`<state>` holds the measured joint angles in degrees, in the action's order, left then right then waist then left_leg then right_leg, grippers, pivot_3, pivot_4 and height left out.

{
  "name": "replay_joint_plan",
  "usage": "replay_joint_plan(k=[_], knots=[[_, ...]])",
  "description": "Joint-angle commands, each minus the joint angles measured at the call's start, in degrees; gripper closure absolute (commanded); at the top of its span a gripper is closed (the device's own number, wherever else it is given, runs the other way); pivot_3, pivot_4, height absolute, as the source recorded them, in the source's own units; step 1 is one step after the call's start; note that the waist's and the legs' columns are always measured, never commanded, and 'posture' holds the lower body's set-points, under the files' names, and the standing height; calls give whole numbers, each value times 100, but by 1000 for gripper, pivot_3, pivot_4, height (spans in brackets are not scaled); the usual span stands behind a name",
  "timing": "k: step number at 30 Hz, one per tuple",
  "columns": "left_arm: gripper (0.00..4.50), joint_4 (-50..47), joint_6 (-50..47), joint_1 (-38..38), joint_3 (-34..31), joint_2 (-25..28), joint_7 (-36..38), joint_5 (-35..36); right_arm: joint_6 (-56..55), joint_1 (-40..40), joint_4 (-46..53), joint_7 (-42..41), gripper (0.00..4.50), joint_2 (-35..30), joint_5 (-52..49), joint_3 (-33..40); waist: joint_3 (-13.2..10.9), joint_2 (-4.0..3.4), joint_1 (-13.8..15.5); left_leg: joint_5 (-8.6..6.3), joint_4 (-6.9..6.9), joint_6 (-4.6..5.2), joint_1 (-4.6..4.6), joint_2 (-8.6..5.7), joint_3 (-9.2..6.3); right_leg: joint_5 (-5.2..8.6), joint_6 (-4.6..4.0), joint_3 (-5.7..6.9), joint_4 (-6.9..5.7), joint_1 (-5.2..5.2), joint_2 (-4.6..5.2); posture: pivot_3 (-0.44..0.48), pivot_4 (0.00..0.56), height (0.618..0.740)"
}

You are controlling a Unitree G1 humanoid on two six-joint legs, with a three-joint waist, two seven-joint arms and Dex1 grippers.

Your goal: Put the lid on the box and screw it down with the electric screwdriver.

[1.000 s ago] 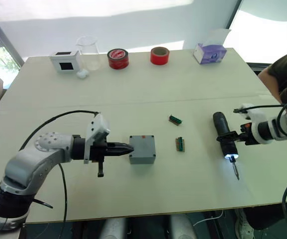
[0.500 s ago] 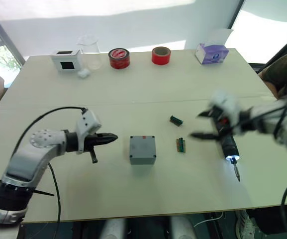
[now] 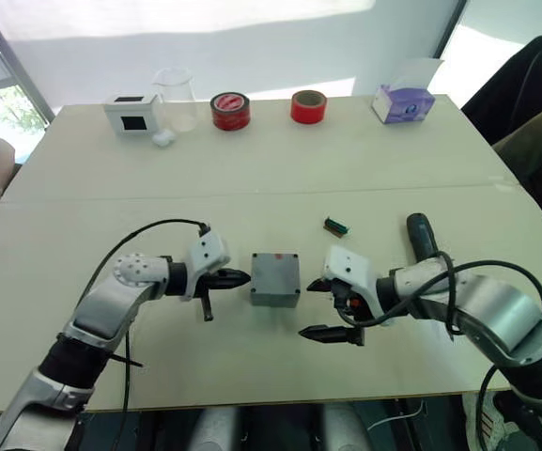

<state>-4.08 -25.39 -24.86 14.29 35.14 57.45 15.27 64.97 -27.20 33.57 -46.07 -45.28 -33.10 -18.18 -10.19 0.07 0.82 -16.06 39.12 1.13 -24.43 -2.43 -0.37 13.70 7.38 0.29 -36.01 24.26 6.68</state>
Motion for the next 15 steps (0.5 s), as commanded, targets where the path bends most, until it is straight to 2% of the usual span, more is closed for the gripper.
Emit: replay_joint_plan(k=[1, 5, 7, 9, 12, 15], knots=[[4500, 379, 399, -305, 104, -230, 103, -157, 243, -80, 185, 81, 14, 211, -293, 192, 1, 0, -4, 0, 1, 0, 1, -2, 1, 0, 0, -1, 0, -1, 1, 0, 150, 740], [4500, 869, 763, -464, 121, -364, 109, -405, 440, -70, 251, 168, 14, 316, -427, 279, 1, 1, -18, 0, 1, 1, 1, -2, 0, 0, 1, 0, -3, 1, 0, 0, 150, 740], [4500, 1152, 897, -592, -16, -372, 48, -481, 551, 15, 384, 184, 14, 199, -576, 557, 1, 1, -17, 0, 1, 1, 1, -1, 0, 0, 1, 0, -4, 2, -1, 0, 150, 740], [4500, 1119, 883, -503, -202, -202, 78, -459, 498, 105, 488, 11, 14, -205, -665, 957, 1, 1, -9, 0, 1, 1, 1, -1, 0, 0, 1, 0, -4, 3, -1, 0, 150, 740], [4500, 569, 600, -73, -403, 167, 225, -281, -258, 75, 285, -235, 14, -746, -214, 1018, 0, 2, -35, -2, 1, 4, 0, -3, 1, 0, 1, -1, -2, 2, 2, 0, 150, 740], [4500, -225, 127, 414, -475, 466, 424, 15, -1029, -117, -283, -281, 14, -779, 389, 668, 0, 3, -71, -2, -1, 3, 3, 5, 2, 2, 2, -1, -3, 5, -2, 0, 150, 740]])
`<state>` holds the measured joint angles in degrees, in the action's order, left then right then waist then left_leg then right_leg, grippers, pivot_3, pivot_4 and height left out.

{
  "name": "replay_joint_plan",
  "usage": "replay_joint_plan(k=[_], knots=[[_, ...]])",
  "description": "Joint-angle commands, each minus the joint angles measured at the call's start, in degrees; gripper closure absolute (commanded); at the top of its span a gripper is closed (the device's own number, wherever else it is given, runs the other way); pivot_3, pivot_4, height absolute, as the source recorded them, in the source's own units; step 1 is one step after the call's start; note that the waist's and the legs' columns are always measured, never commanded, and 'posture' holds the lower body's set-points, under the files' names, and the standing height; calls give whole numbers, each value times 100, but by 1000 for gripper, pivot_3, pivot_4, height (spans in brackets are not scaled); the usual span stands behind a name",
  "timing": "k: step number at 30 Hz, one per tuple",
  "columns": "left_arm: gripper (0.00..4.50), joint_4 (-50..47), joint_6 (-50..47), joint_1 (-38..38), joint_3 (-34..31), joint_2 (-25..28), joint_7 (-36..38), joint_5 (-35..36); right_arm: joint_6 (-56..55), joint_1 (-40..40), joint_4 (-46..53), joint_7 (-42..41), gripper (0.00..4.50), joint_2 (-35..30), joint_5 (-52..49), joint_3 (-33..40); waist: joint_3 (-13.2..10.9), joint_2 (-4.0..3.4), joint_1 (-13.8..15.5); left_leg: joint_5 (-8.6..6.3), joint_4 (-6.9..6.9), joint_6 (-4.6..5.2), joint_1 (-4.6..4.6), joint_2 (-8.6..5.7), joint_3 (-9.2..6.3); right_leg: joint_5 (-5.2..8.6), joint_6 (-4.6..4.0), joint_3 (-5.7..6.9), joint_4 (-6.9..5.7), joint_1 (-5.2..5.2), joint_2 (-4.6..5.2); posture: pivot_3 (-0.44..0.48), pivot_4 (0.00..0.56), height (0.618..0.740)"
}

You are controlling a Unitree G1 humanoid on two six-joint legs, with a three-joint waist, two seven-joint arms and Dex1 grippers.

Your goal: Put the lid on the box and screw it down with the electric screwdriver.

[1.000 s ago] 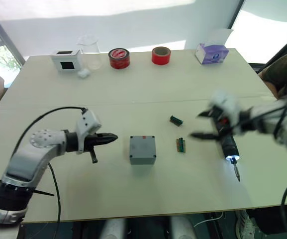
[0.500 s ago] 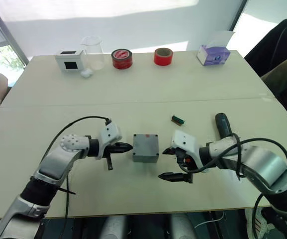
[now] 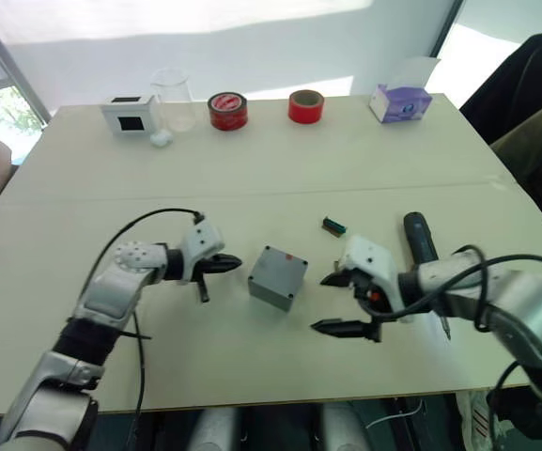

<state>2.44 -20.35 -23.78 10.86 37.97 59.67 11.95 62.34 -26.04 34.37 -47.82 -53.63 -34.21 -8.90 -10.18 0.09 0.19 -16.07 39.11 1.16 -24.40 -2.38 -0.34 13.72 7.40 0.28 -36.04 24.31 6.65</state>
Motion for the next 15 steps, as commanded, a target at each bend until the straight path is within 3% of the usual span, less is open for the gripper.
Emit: replay_joint_plan(k=[1, 7, 15], knots=[[4500, -1102, -518, 435, -133, 242, 243, 424, -948, -283, -517, -158, 14, 91, 635, -364, -1, 1, -18, 1, 0, -1, 0, 2, 0, 0, 0, 0, -1, 2, -2, 0, 150, 740], [4500, -2002, -1098, 930, 38, 166, 104, 640, -1899, -586, -1320, -614, 14, 429, 1301, -1068, -1, 1, 20, 1, 3, -1, 0, 0, 3, 0, 0, -1, -2, -2, 2, 0, 150, 740], [4500, -1639, -931, 535, 242, -502, -456, 340, -1943, -597, -1330, -1053, 14, 796, 1328, -1297, 0, 2, 47, 2, 5, -3, 0, -4, 0, 0, 0, -1, -5, -4, 2, 0, 150, 740]])
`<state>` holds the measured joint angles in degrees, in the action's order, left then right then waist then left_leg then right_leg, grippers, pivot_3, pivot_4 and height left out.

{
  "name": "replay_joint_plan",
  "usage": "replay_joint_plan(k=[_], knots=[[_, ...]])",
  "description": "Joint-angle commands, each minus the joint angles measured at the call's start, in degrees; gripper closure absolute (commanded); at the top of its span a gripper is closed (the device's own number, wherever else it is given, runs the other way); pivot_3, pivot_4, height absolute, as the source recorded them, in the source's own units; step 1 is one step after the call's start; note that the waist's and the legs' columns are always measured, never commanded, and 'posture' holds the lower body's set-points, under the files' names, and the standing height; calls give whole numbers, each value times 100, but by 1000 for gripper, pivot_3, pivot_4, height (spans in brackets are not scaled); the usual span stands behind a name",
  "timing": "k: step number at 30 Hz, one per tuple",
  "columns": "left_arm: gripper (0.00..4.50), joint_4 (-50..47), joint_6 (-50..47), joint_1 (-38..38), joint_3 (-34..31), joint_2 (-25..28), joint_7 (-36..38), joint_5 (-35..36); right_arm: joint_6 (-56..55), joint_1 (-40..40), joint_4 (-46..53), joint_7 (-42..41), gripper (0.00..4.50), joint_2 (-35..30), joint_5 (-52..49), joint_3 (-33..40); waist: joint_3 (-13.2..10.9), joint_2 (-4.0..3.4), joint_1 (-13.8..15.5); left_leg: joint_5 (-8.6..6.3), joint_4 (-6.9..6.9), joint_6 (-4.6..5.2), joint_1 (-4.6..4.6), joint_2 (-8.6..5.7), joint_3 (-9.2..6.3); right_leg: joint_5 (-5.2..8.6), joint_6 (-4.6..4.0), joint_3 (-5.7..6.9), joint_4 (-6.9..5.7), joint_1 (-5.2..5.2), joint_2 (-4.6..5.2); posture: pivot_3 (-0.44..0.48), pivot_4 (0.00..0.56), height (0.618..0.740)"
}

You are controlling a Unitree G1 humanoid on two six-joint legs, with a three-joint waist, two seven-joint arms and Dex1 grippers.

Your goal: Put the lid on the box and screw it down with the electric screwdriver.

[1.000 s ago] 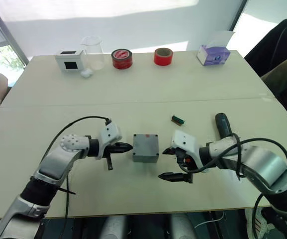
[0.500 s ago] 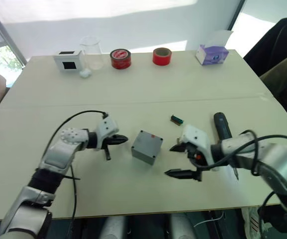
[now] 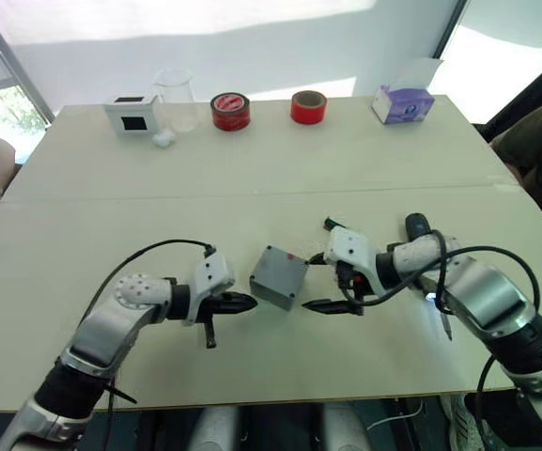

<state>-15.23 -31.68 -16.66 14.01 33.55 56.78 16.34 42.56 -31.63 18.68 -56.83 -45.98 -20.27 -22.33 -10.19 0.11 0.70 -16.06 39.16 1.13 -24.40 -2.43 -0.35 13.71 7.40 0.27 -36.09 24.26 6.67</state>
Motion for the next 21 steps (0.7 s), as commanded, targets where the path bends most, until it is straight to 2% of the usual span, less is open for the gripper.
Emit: replay_joint_plan(k=[1, 10, 21], knots=[[4500, 240, 280, -239, -80, -91, -201, -149, 129, 28, 363, -155, 14, 28, -127, 80, 0, 0, -7, 0, 0, 0, 0, 0, 0, 0, 0, 0, 0, 1, 0, 0, 150, 740], [4500, 732, 627, -525, -105, -208, -197, -241, 899, 444, 1063, 179, 14, 164, -496, 527, 0, 0, 3, 1, 0, -1, 0, 2, -2, 0, 0, 0, 0, 2, -2, 0, 150, 740], [4500, 947, 785, -705, -68, -391, -185, -312, 1372, 548, 1332, 525, 14, 328, -602, 663, 0, 0, 2, 1, 0, -1, 0, 0, -2, 0, 0, 0, -1, 2, 0, 0, 150, 740]])
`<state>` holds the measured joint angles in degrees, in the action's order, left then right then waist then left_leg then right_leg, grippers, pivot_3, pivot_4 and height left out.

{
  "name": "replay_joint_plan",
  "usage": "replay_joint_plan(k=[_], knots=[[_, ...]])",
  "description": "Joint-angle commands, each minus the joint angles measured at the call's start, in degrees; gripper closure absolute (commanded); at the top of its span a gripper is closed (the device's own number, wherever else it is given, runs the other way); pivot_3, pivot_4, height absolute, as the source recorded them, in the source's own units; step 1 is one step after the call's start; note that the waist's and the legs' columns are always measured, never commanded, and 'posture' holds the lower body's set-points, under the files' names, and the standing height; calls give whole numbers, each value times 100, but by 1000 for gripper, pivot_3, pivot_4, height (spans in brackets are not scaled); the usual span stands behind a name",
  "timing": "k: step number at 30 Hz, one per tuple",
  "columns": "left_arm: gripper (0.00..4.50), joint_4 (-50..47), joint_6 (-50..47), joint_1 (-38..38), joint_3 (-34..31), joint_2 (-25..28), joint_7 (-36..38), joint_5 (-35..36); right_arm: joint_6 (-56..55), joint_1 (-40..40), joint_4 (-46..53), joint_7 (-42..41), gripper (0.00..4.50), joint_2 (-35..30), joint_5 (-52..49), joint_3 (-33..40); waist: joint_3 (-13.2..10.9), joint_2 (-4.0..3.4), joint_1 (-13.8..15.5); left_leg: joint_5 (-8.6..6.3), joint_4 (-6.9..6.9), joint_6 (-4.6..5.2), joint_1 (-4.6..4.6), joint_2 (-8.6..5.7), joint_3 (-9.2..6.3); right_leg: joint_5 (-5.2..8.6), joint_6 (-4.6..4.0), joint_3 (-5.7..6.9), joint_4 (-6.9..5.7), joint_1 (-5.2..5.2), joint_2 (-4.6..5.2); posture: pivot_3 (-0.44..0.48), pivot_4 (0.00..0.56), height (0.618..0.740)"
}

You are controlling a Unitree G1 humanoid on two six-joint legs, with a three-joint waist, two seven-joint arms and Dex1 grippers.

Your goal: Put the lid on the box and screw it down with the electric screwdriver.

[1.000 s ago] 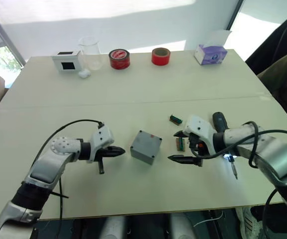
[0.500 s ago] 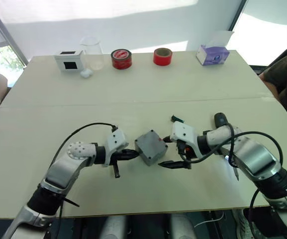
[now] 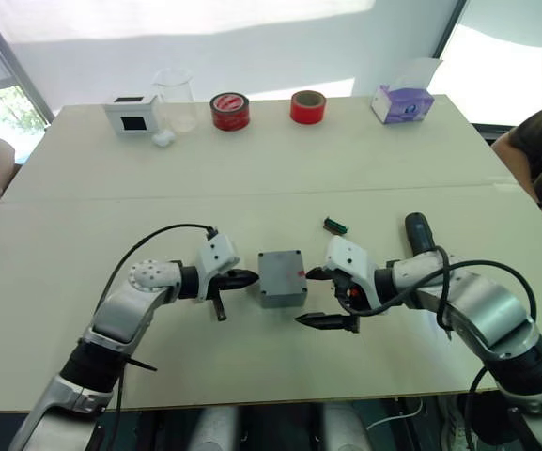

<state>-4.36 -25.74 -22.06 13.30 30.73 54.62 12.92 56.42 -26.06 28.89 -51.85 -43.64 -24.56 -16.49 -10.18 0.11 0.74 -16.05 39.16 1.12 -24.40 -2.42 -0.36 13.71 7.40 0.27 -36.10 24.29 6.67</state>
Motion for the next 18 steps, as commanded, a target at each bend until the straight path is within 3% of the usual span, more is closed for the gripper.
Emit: replay_joint_plan(k=[1, 3, 8, 12, 18], knots=[[4500, -113, 201, -181, -5, -105, 36, 24, -35, 10, 309, 38, 14, 39, -124, 62, 0, 0, -3, 0, 0, 0, 0, 0, 0, 0, 0, 0, 0, 0, 0, 0, 150, 740], [4500, -76, 222, -199, -22, -81, 50, 11, -97, 31, 287, 43, 14, -78, -40, 69, 0, 0, -3, 0, 0, 0, 0, 0, 0, 0, 0, 0, 0, 0, 0, 0, 150, 740], [4500, -282, 4, -106, -360, 361, 282, 220, -330, -253, -240, -312, 14, -545, -291, 978, 0, 1, -11, 0, 0, 0, 0, 0, 1, 0, 0, 0, 1, 0, 0, 0, 150, 740], [4500, -695, -591, -83, -860, 722, 570, 870, -824, -685, -1519, -259, 14, -277, -214, 1392, -1, 1, -34, 0, -1, 0, 2, 5, 1, 0, 0, 0, 1, 0, -4, 0, 150, 740], [4500, -916, -1100, -247, -1212, 881, 599, 1408, -2151, -1282, -3476, 166, 14, 503, 638, 1054, -1, 1, -40, 1, -1, -2, 1, 3, 4, 0, 1, 0, 0, 1, -3, 0, 150, 740]])
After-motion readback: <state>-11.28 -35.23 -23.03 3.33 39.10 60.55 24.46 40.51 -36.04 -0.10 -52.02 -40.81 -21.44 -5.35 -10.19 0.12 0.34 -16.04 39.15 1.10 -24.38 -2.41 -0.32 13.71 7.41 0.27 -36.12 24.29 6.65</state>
